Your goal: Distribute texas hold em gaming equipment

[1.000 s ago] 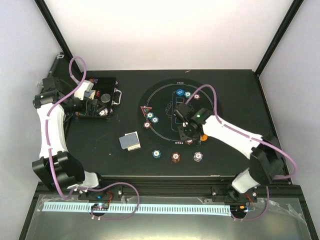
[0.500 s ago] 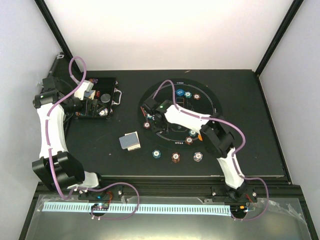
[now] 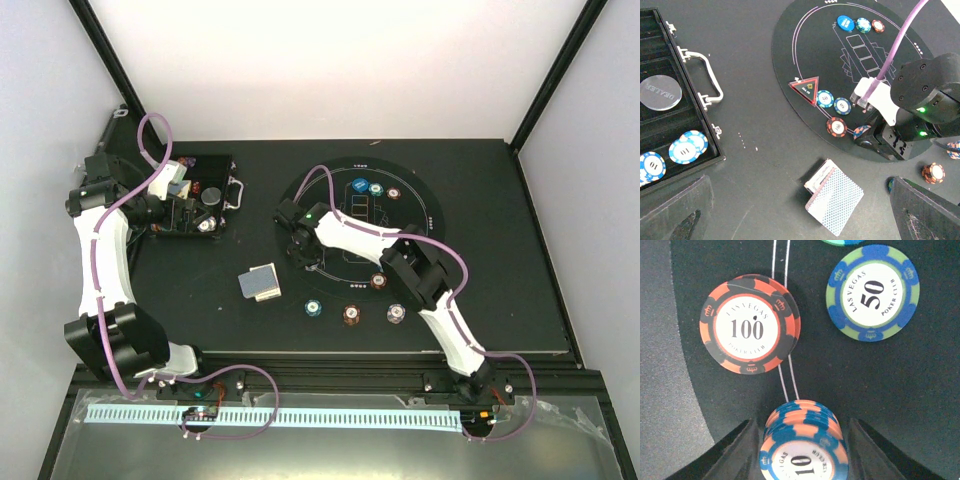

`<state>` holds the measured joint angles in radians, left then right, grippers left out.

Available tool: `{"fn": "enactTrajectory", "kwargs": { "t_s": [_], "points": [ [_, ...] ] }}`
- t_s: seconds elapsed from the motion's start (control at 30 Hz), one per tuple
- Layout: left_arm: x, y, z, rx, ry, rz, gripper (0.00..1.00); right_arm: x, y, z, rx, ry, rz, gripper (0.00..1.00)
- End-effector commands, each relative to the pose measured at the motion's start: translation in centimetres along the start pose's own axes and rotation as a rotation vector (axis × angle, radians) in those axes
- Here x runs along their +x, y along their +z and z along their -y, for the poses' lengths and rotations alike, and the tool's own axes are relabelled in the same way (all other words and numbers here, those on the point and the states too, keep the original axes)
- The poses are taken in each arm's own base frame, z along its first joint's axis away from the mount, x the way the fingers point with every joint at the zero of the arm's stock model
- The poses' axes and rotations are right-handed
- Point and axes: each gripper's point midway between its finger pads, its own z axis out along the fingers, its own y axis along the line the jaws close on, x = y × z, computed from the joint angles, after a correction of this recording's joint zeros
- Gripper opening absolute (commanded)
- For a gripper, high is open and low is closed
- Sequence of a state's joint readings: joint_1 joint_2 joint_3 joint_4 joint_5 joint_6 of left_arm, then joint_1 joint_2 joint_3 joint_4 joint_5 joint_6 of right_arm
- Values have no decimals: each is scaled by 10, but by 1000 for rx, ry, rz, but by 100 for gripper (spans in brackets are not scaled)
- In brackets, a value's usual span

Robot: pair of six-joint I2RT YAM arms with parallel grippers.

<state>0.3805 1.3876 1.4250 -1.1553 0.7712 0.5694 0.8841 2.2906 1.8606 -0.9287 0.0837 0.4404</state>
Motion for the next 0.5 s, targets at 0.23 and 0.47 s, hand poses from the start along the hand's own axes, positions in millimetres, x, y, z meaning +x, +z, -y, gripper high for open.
{"fn": "enactTrajectory", "kwargs": {
  "t_s": [0.23,0.47],
  "points": [
    [-12,-10,6,3,36,36,99,-10,-68,9,0,-14,103,60],
    [-15,-12,7,6,46,47,99,56,-92,64,64,89,88,62]
  ]
}}
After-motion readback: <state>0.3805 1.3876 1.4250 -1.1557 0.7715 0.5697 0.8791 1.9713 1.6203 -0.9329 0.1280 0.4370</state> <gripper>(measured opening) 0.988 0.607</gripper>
